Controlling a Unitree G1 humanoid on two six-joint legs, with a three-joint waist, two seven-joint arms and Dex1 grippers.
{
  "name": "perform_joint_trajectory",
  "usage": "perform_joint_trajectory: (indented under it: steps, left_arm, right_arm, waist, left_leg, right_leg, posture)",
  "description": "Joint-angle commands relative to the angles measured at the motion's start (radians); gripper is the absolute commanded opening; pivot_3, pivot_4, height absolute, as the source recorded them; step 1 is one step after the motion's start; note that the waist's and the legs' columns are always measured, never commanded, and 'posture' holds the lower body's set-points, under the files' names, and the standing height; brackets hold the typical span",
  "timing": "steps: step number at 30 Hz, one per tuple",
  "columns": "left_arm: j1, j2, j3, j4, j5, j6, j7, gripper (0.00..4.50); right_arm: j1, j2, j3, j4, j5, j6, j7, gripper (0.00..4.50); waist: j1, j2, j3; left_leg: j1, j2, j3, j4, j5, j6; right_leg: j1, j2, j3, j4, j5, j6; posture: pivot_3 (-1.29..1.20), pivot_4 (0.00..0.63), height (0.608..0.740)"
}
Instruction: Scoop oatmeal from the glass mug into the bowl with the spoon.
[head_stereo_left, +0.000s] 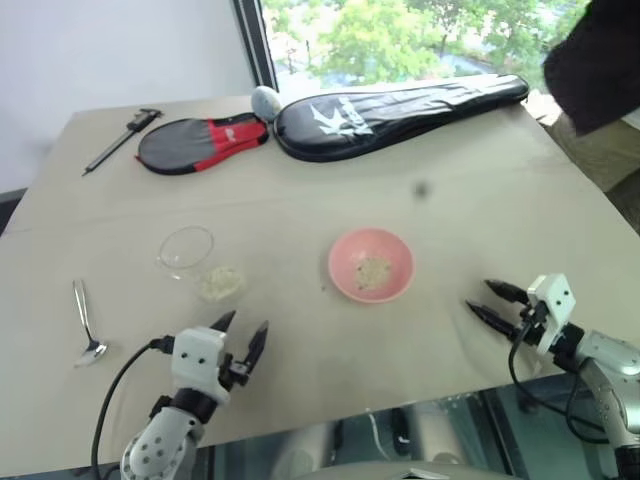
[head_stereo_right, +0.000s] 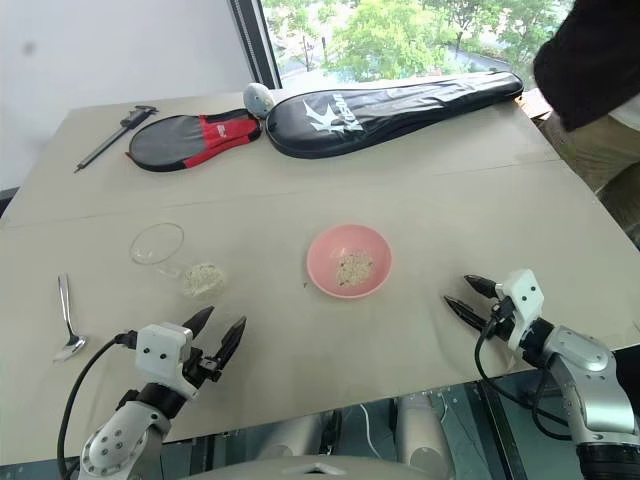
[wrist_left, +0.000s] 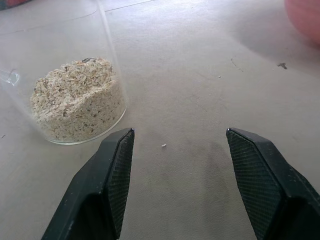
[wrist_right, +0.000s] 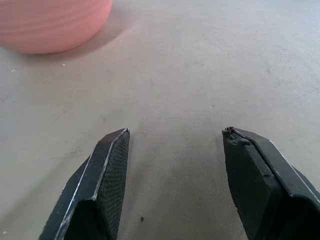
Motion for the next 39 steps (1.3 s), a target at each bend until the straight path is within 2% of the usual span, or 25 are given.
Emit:
perform_joint_trajectory:
  steps: [1, 20, 24, 29, 35, 39]
  left_arm:
    - [0.007, 0.006, 0.007, -0.008, 0.001, -0.017, -0.003, 3.02]
    - [0.026, -0.037, 0.006, -0.023, -0.011, -0.013, 0.018, 3.02]
    - [0.046, -0.049, 0.034, -0.056, -0.046, 0.0, 0.028, 3.02]
    - [0.087, -0.059, 0.181, -0.13, -0.139, -0.026, 0.049, 3.02]
    - [0.083, -0.013, 0.368, -0.214, -0.296, 0.035, 0.062, 3.02]
    - [0.027, 0.037, 0.502, -0.153, -0.395, 0.13, 0.123, 3.02]
  right_arm:
    - [-0.008, -0.006, -0.009, -0.008, 0.007, -0.016, 0.006, 2.98]
    - [-0.053, -0.024, -0.007, 0.038, 0.003, -0.023, 0.038, 2.98]
    - [-0.063, -0.033, -0.001, 0.028, 0.027, -0.006, 0.083, 2.98]
    - [-0.102, -0.11, 0.008, -0.14, 0.177, 0.147, 0.201, 2.98]
    - [-0.229, -0.158, 0.027, -0.313, 0.34, 0.337, 0.202, 2.98]
    - [-0.364, -0.146, 0.119, -0.391, 0.34, 0.378, 0.199, 2.98]
  waist:
    - [0.0, 0.0, 0.0]
    - [0.0, 0.0, 0.0]
    - [0.0, 0.0, 0.0]
    - [-0.001, 0.0, 0.001]
    - [0.001, -0.003, 0.003]
    - [0.0, -0.003, 0.003]
  left_leg:
    - [0.0, 0.0, 0.0, 0.0, 0.0, 0.0]
    - [0.0, 0.0, 0.0, 0.0, 0.0, 0.0]
    - [0.0, 0.0, 0.0, 0.0, 0.0, 0.0]
    - [0.0, 0.0, 0.001, 0.0, 0.0, 0.0]
    - [0.0, 0.002, -0.001, 0.0, 0.0, 0.0]
    - [0.0, 0.002, -0.001, 0.0, 0.0, 0.0]
  right_leg:
    - [0.0, 0.0, 0.0, 0.0, 0.0, 0.0]
    - [0.0, 0.0, 0.0, 0.0, 0.0, 0.0]
    - [0.0, 0.0, 0.0, 0.0, 0.0, 0.0]
    - [0.0, 0.0, 0.001, 0.0, 0.0, 0.0]
    - [0.0, 0.0, -0.003, 0.001, 0.0, -0.001]
    - [-0.001, 0.001, -0.004, 0.001, 0.001, 0.0]
  posture:
    - [0.0, 0.15, 0.74]
    - [0.0, 0.15, 0.74]
    - [0.0, 0.15, 0.74]
    - [0.0, 0.15, 0.74]
    - [0.0, 0.15, 0.74]
    - [0.0, 0.15, 0.74]
